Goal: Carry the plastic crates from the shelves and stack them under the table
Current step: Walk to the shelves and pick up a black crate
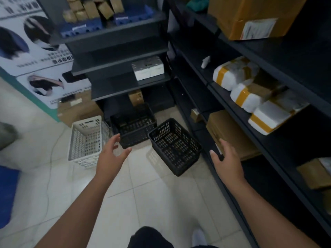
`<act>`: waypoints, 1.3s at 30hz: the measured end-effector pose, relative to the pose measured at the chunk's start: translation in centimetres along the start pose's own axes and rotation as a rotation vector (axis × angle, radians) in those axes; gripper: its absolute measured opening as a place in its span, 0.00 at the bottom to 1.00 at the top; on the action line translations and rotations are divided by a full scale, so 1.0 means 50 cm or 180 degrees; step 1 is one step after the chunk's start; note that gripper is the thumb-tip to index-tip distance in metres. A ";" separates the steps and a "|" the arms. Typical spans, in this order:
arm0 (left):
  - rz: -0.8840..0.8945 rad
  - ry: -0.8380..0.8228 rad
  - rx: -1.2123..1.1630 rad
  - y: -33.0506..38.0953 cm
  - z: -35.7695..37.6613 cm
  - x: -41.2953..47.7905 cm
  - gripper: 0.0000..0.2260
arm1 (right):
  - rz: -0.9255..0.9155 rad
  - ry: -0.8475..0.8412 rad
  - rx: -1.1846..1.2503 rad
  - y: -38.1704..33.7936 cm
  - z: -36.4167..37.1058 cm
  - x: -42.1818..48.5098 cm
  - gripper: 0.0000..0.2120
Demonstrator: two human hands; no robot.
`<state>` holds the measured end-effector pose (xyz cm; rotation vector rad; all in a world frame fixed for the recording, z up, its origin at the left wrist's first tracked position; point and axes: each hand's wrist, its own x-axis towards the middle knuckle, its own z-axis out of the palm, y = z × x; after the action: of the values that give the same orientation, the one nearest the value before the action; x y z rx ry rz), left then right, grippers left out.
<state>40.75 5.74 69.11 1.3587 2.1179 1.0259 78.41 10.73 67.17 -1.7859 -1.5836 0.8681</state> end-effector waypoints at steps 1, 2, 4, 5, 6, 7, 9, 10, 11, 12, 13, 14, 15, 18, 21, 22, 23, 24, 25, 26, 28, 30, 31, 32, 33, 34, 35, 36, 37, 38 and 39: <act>0.0017 -0.0022 0.0043 -0.001 0.010 0.047 0.29 | 0.0054 -0.0023 0.0013 -0.007 0.017 0.035 0.29; 0.0037 -0.0054 0.0099 -0.005 0.022 0.098 0.29 | 0.0122 -0.0046 0.0026 -0.012 0.036 0.070 0.30; 0.0085 -0.0151 0.0158 -0.021 0.056 0.201 0.29 | 0.0277 -0.0081 0.0063 -0.017 0.081 0.134 0.30; 0.0096 -0.0199 0.0119 -0.034 0.077 0.253 0.29 | 0.0355 -0.0073 0.0068 -0.016 0.106 0.166 0.30; 0.0083 -0.0270 0.0036 -0.049 0.101 0.307 0.29 | 0.0438 -0.0038 0.0044 -0.015 0.132 0.199 0.30; 0.0056 -0.0373 -0.0066 -0.067 0.126 0.360 0.29 | 0.0534 0.0010 -0.0011 -0.013 0.158 0.232 0.30; 0.0011 -0.0634 -0.0234 -0.106 0.182 0.473 0.29 | 0.0786 0.0119 -0.0104 -0.011 0.216 0.296 0.30; -0.0020 -0.0754 -0.0296 -0.128 0.212 0.533 0.28 | 0.0941 0.0189 -0.0106 -0.011 0.247 0.326 0.30; -0.0081 -0.0859 -0.0354 -0.147 0.243 0.593 0.28 | 0.1119 0.0284 -0.0091 -0.012 0.278 0.354 0.30; -0.0190 -0.0951 -0.0420 -0.165 0.273 0.652 0.27 | 0.1305 0.0388 -0.0071 -0.013 0.308 0.382 0.30; -0.0319 -0.1039 -0.0475 -0.185 0.303 0.708 0.27 | 0.1486 0.0500 -0.0052 -0.014 0.338 0.410 0.30; -0.0409 -0.1138 -0.0492 -0.206 0.332 0.760 0.27 | 0.1660 0.0616 -0.0056 -0.014 0.368 0.436 0.30; -0.0454 -0.1251 -0.0459 -0.228 0.361 0.806 0.26 | 0.1828 0.0724 -0.0072 -0.011 0.398 0.458 0.29; -0.0430 -0.1565 -0.0230 -0.292 0.456 0.932 0.27 | 0.2274 0.0970 -0.0254 0.017 0.489 0.521 0.29; -0.0292 -0.1728 -0.0056 -0.367 0.556 1.020 0.27 | 0.2584 0.1154 -0.0468 0.084 0.571 0.570 0.28; -0.0259 -0.1786 0.0000 -0.404 0.601 1.040 0.27 | 0.2678 0.1195 -0.0486 0.122 0.606 0.585 0.29; -0.0222 -0.1841 0.0072 -0.442 0.650 1.055 0.28 | 0.2781 0.1214 -0.0484 0.165 0.644 0.601 0.30; -0.0199 -0.1921 0.0129 -0.474 0.693 1.060 0.29 | 0.2855 0.1190 -0.0476 0.202 0.676 0.612 0.31; -0.0236 -0.2019 0.0180 -0.522 0.750 1.059 0.30 | 0.2927 0.1129 -0.0477 0.255 0.723 0.621 0.32; -0.0290 -0.2098 0.0219 -0.575 0.810 1.056 0.31 | 0.2975 0.1064 -0.0491 0.313 0.773 0.628 0.32; -0.0354 -0.2218 0.0374 -0.684 0.917 1.045 0.32 | 0.3086 0.0970 -0.0479 0.426 0.863 0.637 0.33; -0.0233 -0.2215 0.0610 -0.773 1.012 1.043 0.31 | 0.3171 0.1049 -0.0459 0.539 0.937 0.640 0.35; -0.0169 -0.2161 0.0737 -0.810 1.052 1.048 0.31 | 0.3214 0.1102 -0.0475 0.593 0.967 0.641 0.35; -0.0067 -0.2071 0.0860 -0.842 1.087 1.057 0.29 | 0.3270 0.1147 -0.0460 0.644 0.995 0.642 0.35; 0.0030 -0.1987 0.1000 -0.872 1.117 1.067 0.29 | 0.3348 0.1162 -0.0406 0.690 1.018 0.644 0.35; 0.0061 -0.1911 0.1149 -0.899 1.141 1.078 0.29 | 0.3406 0.1129 -0.0346 0.730 1.039 0.646 0.34; 0.0054 -0.1853 0.1307 -0.920 1.158 1.092 0.29 | 0.3423 0.1073 -0.0318 0.762 1.058 0.649 0.31; 0.0089 -0.1825 0.1476 -0.939 1.171 1.106 0.27 | 0.3424 0.1044 -0.0324 0.788 1.073 0.652 0.28; 0.0196 -0.1829 0.1640 -0.953 1.179 1.118 0.25 | 0.3416 0.1065 -0.0348 0.807 1.082 0.655 0.23; 0.0331 -0.1862 0.1779 -0.963 1.184 1.128 0.21 | 0.3388 0.1117 -0.0378 0.821 1.089 0.659 0.20; 0.0452 -0.1908 0.1870 -0.968 1.185 1.136 0.17 | 0.3339 0.1169 -0.0411 0.827 1.094 0.662 0.17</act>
<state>27.96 65.89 -3.66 1.8119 1.9189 -0.0234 62.79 39.35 -1.64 -2.7001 -0.3988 0.7772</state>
